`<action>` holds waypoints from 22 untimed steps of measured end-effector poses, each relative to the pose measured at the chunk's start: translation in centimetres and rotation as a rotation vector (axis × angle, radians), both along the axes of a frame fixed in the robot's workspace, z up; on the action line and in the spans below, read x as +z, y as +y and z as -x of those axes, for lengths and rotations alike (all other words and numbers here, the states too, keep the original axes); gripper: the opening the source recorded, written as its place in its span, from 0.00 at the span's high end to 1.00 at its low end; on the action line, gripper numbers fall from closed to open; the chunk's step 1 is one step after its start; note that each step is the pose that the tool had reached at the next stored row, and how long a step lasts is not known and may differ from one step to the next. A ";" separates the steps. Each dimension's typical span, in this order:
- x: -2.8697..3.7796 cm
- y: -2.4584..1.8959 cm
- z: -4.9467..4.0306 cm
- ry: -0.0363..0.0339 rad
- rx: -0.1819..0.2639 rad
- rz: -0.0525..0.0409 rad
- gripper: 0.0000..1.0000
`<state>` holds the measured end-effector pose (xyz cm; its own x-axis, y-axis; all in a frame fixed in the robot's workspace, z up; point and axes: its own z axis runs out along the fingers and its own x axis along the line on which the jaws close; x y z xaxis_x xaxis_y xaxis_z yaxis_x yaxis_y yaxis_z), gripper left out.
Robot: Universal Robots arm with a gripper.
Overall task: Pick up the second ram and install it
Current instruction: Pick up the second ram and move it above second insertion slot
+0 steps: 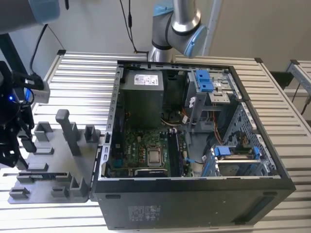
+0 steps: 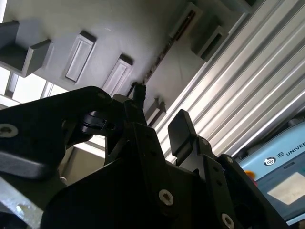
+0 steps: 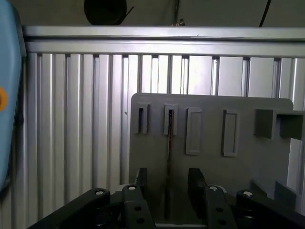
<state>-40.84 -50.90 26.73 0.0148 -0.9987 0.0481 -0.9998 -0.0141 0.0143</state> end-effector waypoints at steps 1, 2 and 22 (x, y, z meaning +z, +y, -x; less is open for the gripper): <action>-0.08 0.00 0.00 0.0000 0.000 0.0000 0.52; -0.09 0.00 0.00 0.0003 0.000 0.0003 0.52; -1.97 0.00 0.00 -0.0052 0.006 0.0002 0.52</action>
<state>-40.84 -50.90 24.76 0.0203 -0.9986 0.0484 -0.9998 -0.0199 0.0091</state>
